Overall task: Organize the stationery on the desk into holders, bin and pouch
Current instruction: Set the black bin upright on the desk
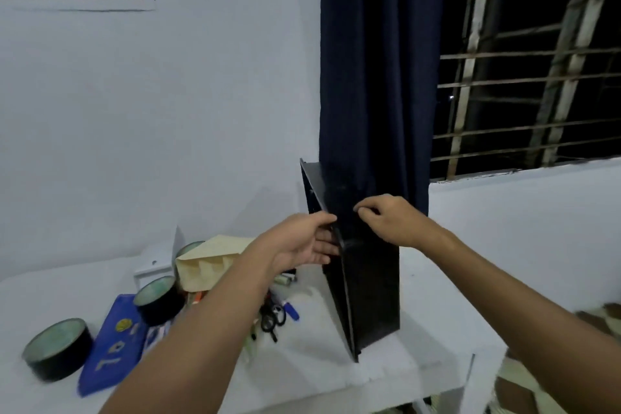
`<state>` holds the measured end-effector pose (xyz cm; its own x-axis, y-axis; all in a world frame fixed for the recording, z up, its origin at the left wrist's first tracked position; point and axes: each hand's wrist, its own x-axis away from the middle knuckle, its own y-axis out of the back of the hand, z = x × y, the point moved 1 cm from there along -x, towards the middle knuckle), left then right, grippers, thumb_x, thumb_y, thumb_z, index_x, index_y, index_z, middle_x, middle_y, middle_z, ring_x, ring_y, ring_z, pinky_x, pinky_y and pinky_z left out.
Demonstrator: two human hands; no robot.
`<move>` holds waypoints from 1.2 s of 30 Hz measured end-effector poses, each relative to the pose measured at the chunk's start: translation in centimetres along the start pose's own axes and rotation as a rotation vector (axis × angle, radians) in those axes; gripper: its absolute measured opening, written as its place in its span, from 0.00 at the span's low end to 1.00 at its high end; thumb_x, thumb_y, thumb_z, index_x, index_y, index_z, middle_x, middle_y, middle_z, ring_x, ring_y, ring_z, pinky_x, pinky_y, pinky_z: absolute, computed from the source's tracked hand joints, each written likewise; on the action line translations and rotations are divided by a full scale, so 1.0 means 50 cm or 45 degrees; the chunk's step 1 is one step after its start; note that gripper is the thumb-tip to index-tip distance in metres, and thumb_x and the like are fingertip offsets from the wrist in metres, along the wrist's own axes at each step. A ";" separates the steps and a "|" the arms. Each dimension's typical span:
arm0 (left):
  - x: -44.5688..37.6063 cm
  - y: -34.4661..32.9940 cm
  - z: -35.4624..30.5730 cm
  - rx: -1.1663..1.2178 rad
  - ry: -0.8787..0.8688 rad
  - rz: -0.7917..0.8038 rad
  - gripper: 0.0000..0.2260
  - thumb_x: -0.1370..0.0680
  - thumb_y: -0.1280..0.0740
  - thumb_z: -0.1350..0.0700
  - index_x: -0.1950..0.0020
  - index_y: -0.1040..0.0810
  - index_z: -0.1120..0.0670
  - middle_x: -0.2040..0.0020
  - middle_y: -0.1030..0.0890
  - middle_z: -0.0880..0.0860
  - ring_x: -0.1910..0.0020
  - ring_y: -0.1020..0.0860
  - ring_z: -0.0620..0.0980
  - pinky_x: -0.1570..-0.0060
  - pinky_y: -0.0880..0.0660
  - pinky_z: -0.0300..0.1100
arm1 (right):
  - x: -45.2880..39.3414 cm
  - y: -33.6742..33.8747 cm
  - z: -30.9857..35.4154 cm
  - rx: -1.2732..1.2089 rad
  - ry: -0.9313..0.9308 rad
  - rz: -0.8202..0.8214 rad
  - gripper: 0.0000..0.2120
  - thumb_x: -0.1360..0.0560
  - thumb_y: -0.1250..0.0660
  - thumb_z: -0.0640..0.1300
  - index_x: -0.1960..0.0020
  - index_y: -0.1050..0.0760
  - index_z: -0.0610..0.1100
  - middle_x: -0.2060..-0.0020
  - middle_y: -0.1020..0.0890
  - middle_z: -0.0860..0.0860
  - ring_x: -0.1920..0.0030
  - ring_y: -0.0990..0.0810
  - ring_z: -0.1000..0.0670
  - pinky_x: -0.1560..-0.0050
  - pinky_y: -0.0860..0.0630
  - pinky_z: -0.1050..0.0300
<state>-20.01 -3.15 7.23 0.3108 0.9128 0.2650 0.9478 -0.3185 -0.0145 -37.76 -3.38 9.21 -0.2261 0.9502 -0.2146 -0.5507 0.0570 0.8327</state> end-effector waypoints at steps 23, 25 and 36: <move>-0.181 -0.140 0.214 -1.149 0.014 -0.834 0.17 0.24 0.37 0.53 0.37 0.32 0.57 0.39 0.30 0.61 0.40 0.29 0.63 0.42 0.29 0.52 | 0.047 0.059 -0.452 -0.455 -0.510 0.157 0.09 0.24 0.42 0.35 0.48 0.25 0.37 0.55 0.19 0.41 0.56 0.20 0.46 0.61 0.25 0.60; -0.178 -0.112 0.242 -1.208 0.138 -0.846 0.22 0.23 0.38 0.50 0.33 0.37 0.57 0.35 0.35 0.62 0.37 0.32 0.65 0.41 0.30 0.53 | 0.043 0.045 -0.484 -0.490 -0.534 0.141 0.10 0.24 0.43 0.33 0.48 0.24 0.36 0.56 0.19 0.42 0.57 0.20 0.47 0.62 0.26 0.60; -0.205 -0.125 0.282 -1.006 -0.100 -0.795 0.11 0.19 0.47 0.60 0.40 0.32 0.59 0.49 0.20 0.64 0.52 0.22 0.61 0.59 0.33 0.43 | 0.017 -0.065 -0.572 -0.649 -0.627 0.088 0.12 0.23 0.44 0.35 0.43 0.26 0.39 0.51 0.19 0.40 0.54 0.21 0.44 0.55 0.24 0.53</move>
<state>-28.11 -6.90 -9.00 -0.1942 0.9793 -0.0576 0.6324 0.1698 0.7558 -59.14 -11.51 -8.25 0.0491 0.9814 0.1857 -0.8829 -0.0443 0.4675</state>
